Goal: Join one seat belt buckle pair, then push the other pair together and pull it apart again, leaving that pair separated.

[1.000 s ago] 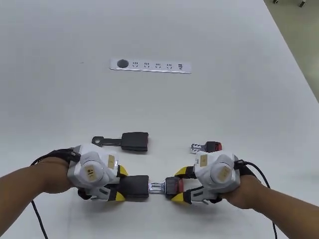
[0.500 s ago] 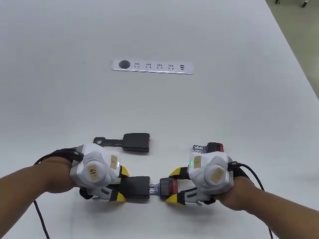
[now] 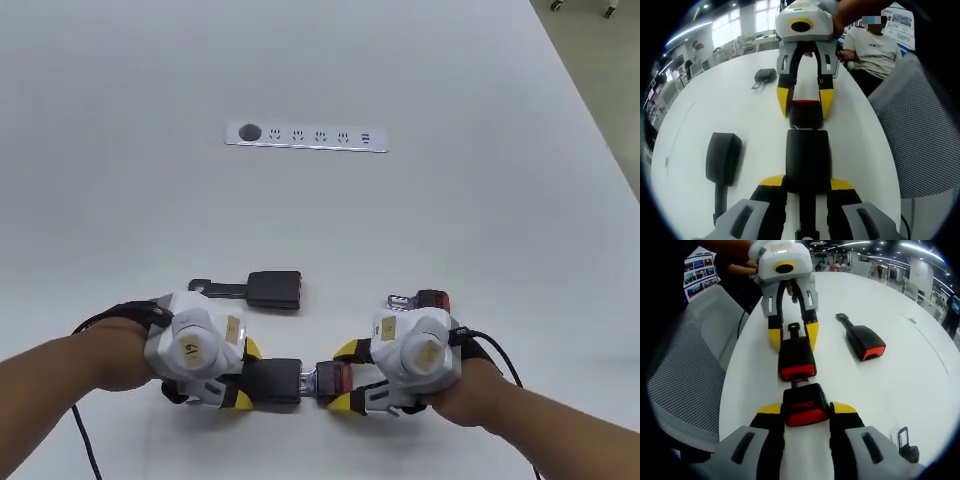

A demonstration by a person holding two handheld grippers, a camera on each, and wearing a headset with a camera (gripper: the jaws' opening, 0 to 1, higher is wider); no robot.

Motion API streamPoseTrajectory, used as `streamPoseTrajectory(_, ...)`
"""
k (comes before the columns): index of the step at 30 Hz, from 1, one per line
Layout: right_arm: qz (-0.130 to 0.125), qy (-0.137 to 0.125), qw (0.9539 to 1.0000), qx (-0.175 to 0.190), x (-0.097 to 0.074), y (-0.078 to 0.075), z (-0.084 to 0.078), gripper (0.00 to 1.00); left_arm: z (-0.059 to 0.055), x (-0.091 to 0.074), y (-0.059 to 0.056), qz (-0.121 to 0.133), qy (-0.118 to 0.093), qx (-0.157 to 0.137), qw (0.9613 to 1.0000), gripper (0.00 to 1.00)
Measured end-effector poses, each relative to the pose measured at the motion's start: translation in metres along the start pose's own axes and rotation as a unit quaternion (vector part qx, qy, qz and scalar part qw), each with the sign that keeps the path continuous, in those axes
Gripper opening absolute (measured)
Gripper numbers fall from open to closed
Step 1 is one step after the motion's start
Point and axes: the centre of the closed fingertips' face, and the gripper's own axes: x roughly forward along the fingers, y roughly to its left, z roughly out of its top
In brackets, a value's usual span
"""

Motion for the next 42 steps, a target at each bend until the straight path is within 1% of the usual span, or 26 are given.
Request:
streamPoseTrajectory(6, -0.005, -0.007, 0.9999, 0.009, 0.002, -0.001, 0.0, 0.33, 0.001, 0.0, 0.0, -0.002, 0.004, 0.003, 1.0, 0.31)
streamPoseTrajectory(7, -0.006, -0.013, 0.9998, 0.015, 0.004, -0.001, 0.003, 0.33, 0.002, 0.0, 0.0, -0.001, 0.002, 0.0, 1.0, 0.31)
streamPoseTrajectory(9, -0.01, -0.014, 0.9997, 0.015, 0.011, -0.002, 0.008, 0.33, 0.004, 0.001, 0.0, -0.001, 0.002, 0.001, 1.0, 0.31)
streamPoseTrajectory(10, -0.008, -0.015, 0.9998, -0.004, 0.012, -0.004, 0.01, 0.33, 0.004, 0.0, -0.001, -0.008, 0.003, 0.013, 0.9999, 0.31)
streamPoseTrajectory(11, -0.011, -0.01, 0.9997, 0.018, 0.011, -0.003, 0.007, 0.33, 0.002, 0.0, 0.0, -0.005, 0.004, 0.004, 1.0, 0.31)
streamPoseTrajectory(19, -0.013, -0.019, 0.9995, 0.021, 0.01, -0.004, 0.009, 0.33, 0.001, 0.0, 0.002, -0.004, 0.002, 0.002, 1.0, 0.32)
streamPoseTrajectory(24, -0.013, -0.019, 0.9996, 0.019, 0.01, -0.003, 0.01, 0.33, 0.001, 0.0, 0.003, -0.003, 0.0, 0.0, 1.0, 0.32)
streamPoseTrajectory(30, -0.014, -0.015, 0.9996, 0.018, 0.01, -0.003, 0.01, 0.33, 0.001, 0.0, 0.004, 0.002, -0.001, -0.01, 0.9999, 0.32)
streamPoseTrajectory(34, -0.018, -0.012, 0.9996, 0.019, 0.01, -0.003, 0.009, 0.33, 0.002, 0.0, 0.003, 0.002, 0.0, -0.009, 1.0, 0.32)
streamPoseTrajectory(38, -0.022, -0.013, 0.9994, 0.022, 0.008, -0.003, 0.009, 0.33, 0.002, 0.001, 0.003, 0.009, -0.005, -0.017, 0.9998, 0.32)
streamPoseTrajectory(42, -0.025, -0.019, 0.9992, 0.025, 0.008, -0.003, 0.01, 0.33, 0.002, 0.0, 0.002, 0.022, -0.02, -0.032, 0.999, 0.32)
